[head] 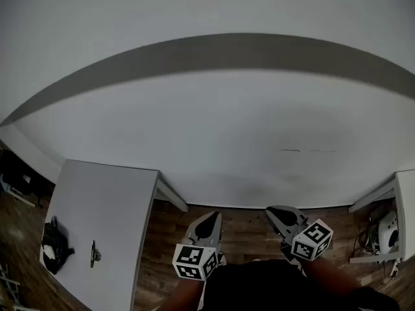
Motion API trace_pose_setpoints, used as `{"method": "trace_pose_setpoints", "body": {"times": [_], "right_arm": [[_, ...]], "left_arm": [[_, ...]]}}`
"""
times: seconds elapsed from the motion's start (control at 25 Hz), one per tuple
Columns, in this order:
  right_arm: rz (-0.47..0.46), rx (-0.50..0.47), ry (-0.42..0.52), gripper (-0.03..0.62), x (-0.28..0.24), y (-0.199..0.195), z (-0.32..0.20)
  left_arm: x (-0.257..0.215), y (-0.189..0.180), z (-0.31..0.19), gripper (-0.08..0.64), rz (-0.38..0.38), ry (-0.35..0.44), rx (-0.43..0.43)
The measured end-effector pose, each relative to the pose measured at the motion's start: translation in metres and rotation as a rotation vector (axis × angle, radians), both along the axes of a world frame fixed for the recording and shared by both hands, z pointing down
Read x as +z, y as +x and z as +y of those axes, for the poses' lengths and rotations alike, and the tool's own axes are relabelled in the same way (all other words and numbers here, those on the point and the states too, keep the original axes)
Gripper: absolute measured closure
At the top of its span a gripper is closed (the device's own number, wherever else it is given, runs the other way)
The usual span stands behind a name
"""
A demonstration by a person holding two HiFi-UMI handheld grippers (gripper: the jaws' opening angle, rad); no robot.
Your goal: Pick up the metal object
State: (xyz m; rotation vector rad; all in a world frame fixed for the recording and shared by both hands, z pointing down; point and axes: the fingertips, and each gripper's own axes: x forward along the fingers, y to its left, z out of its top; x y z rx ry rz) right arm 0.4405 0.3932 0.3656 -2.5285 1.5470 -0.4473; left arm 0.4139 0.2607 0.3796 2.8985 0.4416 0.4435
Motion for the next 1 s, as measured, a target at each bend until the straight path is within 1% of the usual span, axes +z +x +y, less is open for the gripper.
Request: {"method": "trace_pose_setpoints", "body": {"times": [0.2, 0.28, 0.44, 0.68, 0.84, 1.0], "right_arm": [[-0.011, -0.066, -0.006, 0.586, 0.007, -0.018, -0.005], [-0.009, -0.103, -0.003, 0.586, 0.005, -0.024, -0.01], [0.0, -0.185, 0.004, 0.586, 0.001, -0.037, -0.023], [-0.025, -0.304, -0.008, 0.586, 0.014, -0.063, -0.038], [-0.036, -0.365, -0.003, 0.586, 0.018, -0.076, -0.045], [-0.031, -0.413, 0.008, 0.586, 0.019, -0.081, -0.054]], "left_arm": [[0.003, -0.023, 0.001, 0.552, -0.005, -0.013, -0.047], [0.004, -0.036, -0.002, 0.552, -0.011, -0.017, -0.079], [0.005, -0.06, -0.011, 0.552, -0.019, -0.013, -0.162], [0.011, -0.099, -0.025, 0.552, -0.022, -0.016, -0.303], [0.017, -0.128, -0.029, 0.552, -0.037, -0.017, -0.386], [0.026, -0.151, -0.033, 0.553, -0.056, -0.02, -0.456]]}}
